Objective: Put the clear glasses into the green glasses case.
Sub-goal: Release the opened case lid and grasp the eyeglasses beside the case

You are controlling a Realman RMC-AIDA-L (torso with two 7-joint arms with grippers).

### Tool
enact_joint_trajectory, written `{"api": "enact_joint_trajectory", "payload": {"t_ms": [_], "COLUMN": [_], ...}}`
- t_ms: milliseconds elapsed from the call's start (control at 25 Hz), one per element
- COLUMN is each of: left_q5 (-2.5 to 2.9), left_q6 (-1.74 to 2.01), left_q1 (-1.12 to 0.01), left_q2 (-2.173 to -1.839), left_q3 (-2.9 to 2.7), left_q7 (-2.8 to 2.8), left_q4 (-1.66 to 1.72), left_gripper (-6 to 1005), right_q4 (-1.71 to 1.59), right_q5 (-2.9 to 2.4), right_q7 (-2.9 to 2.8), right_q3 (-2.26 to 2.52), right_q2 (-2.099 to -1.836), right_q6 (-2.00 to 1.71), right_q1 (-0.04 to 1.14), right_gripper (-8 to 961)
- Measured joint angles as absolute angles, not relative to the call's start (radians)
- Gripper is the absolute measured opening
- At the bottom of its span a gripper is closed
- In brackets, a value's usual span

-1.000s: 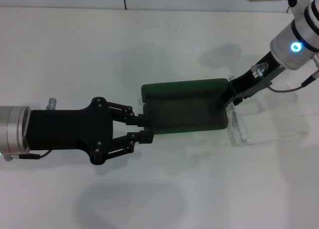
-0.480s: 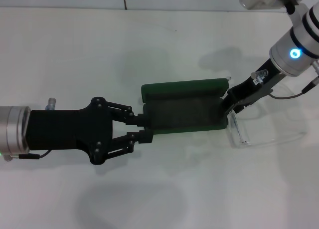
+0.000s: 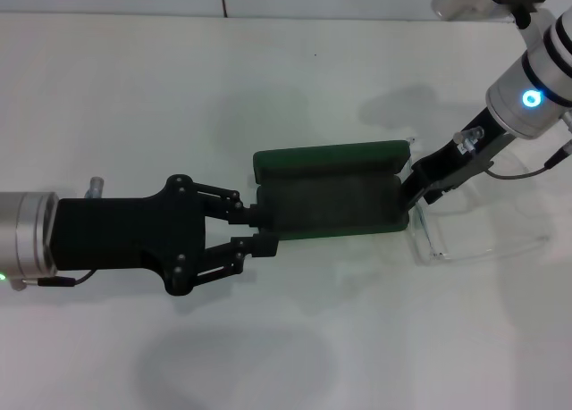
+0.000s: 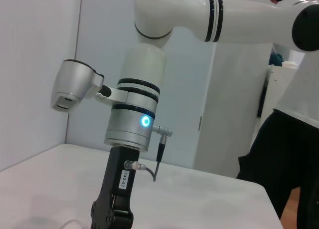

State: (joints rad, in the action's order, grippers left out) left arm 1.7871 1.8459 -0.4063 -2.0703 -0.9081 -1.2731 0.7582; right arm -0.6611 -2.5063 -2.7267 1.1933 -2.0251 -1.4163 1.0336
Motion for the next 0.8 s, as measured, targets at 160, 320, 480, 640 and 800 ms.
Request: {"api": "enact_joint_trajectory", "payload": {"t_ms": [160,320,480,640,800], "left_q5": [1.787,1.787,1.787,1.787,1.786], "left_q6": [1.838,1.835,1.835,1.835,1.835], "left_q1": [-0.407,-0.407,-0.407,-0.406,-0.404], "left_q2": [-2.073,-2.074,-2.074,-2.073,-2.073], "left_q3": [-0.908,-0.908,-0.908,-0.908,-0.908], "left_q7": [-1.271,-1.253,-1.251,-1.250,-1.250], "left_q4": [0.752,0.735,0.734,0.733,0.733], "left_gripper": [272,271,270,270,269], "right_q4": [-0.666,-0.679,-0.689,-0.694,-0.730], "right_q5": [-2.507,-2.500,-2.498,-2.497,-2.497], "right_q7": [-2.727,-2.719,-2.718,-2.718,-2.720], "right_q3": [1.194,1.194,1.193,1.193,1.193], "right_q2": [-2.025,-2.024,-2.023,-2.023,-2.024], "right_q6": [-1.415,-1.414,-1.414,-1.414,-1.424], "right_q1": [1.028,1.014,1.007,1.003,0.979], "right_gripper": [350,341,331,322,197]}}
